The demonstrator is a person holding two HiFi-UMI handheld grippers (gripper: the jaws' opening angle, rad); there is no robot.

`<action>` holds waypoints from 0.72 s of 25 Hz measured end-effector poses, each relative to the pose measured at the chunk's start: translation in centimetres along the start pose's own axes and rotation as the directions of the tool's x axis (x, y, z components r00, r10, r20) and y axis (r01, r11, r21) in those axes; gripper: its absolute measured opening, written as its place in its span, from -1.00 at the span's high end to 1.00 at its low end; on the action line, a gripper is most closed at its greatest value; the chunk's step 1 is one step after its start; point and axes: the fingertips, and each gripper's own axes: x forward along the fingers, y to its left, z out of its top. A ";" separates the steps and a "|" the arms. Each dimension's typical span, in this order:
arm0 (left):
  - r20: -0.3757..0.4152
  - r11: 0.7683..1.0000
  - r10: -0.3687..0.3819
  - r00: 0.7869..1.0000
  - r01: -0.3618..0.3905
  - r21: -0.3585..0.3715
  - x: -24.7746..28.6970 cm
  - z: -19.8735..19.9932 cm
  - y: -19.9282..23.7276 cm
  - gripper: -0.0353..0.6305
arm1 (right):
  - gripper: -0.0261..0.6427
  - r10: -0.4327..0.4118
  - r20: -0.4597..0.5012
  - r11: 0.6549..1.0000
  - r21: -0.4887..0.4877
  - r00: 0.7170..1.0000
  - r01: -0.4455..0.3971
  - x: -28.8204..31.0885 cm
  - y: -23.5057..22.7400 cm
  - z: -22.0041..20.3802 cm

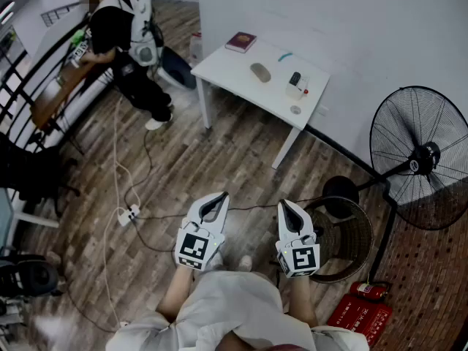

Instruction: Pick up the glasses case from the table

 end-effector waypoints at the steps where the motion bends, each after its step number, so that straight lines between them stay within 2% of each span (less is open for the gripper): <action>1: 0.007 1.000 -0.009 1.000 0.009 0.006 0.4 0.3 -1.1 0.84 | 0.91 0.005 0.004 1.000 -0.006 1.000 -0.005 -0.5 -0.6 0.1; 4: 0.017 1.000 -0.023 1.000 0.023 0.016 1.5 0.8 -3.9 0.84 | 0.91 0.012 0.010 1.000 -0.007 1.000 -0.012 -1.6 -2.2 -0.2; 9: -0.004 1.000 0.011 1.000 -0.011 0.019 2.6 0.9 -5.9 0.84 | 0.91 0.038 0.033 0.999 0.006 0.999 -0.038 -2.6 -3.9 -0.3; 14: -0.022 0.999 0.044 0.999 -0.044 0.016 3.0 0.8 -6.7 0.84 | 0.91 0.095 0.025 0.995 -0.012 0.995 -0.095 -2.1 -4.3 -0.5; 18: -0.014 0.998 0.059 0.998 -0.059 0.029 3.6 1.1 -5.7 0.84 | 0.91 0.122 0.023 0.992 -0.011 0.992 -0.122 -0.6 -4.0 -0.5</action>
